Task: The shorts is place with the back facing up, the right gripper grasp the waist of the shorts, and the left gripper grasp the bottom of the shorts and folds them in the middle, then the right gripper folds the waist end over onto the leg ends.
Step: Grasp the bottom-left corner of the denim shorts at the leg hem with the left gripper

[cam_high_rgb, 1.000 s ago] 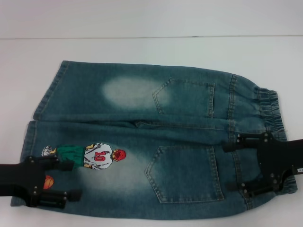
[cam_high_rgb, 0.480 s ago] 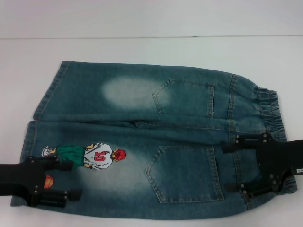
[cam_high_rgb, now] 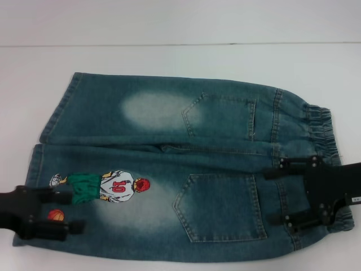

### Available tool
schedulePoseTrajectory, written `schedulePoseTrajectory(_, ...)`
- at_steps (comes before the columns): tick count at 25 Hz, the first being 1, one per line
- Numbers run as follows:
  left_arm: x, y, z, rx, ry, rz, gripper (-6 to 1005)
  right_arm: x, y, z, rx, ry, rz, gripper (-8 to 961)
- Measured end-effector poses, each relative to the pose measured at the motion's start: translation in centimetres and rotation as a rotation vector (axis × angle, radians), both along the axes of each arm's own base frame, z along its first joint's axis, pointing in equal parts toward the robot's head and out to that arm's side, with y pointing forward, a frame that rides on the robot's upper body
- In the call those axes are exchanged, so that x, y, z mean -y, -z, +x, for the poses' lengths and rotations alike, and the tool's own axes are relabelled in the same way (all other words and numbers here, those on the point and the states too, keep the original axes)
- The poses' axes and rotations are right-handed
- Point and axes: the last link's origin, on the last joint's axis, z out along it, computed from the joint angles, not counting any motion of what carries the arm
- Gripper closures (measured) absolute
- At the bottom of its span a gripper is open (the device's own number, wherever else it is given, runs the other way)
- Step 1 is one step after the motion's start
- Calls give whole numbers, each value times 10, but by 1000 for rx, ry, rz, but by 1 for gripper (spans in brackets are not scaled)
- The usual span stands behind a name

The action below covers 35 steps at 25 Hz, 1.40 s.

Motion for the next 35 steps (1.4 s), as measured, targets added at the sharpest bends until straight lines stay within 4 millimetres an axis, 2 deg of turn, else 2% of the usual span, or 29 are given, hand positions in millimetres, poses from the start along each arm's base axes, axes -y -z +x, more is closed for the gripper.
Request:
schedulePoseTrajectory(8, 4, -21, 1, -194, -311, -173, 81, -6, -3, -4, 8, -3, 8, 47)
schedulePoseTrajectory(11, 2, -29, 2, -266, -414, -175, 82, -8, -3, -7, 10, -11, 11, 48)
schedulePoseTrajectory(18, -4, -39, 2, -300, -543, -161, 85, -11, -3, -10, 12, -22, 12, 49)
schedulePoseTrajectory(35, -14, -23, -6, -394, -653, -151, 91, -14, 0, -14, 30, -46, -5, 51)
